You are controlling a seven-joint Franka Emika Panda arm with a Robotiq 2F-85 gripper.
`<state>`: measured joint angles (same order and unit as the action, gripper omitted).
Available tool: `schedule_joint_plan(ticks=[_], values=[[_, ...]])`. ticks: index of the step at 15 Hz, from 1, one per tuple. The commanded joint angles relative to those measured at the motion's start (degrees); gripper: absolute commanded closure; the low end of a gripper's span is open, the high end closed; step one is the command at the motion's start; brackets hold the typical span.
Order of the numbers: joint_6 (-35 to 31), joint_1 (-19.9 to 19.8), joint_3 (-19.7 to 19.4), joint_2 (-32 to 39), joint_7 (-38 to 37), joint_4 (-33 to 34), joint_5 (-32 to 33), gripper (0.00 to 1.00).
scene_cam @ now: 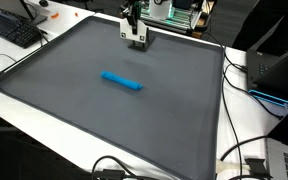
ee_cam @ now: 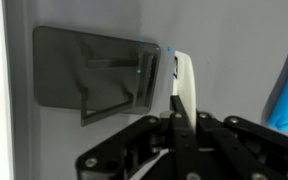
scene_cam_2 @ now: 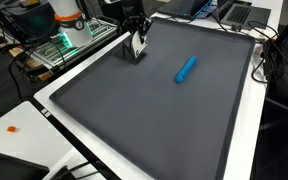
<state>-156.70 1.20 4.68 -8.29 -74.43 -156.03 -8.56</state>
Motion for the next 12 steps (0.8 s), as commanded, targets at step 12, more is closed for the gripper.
schedule_joint_plan(ticks=[12], values=[[25.8,4.8,4.1,2.2,33.4,19.6,3.7,0.99]])
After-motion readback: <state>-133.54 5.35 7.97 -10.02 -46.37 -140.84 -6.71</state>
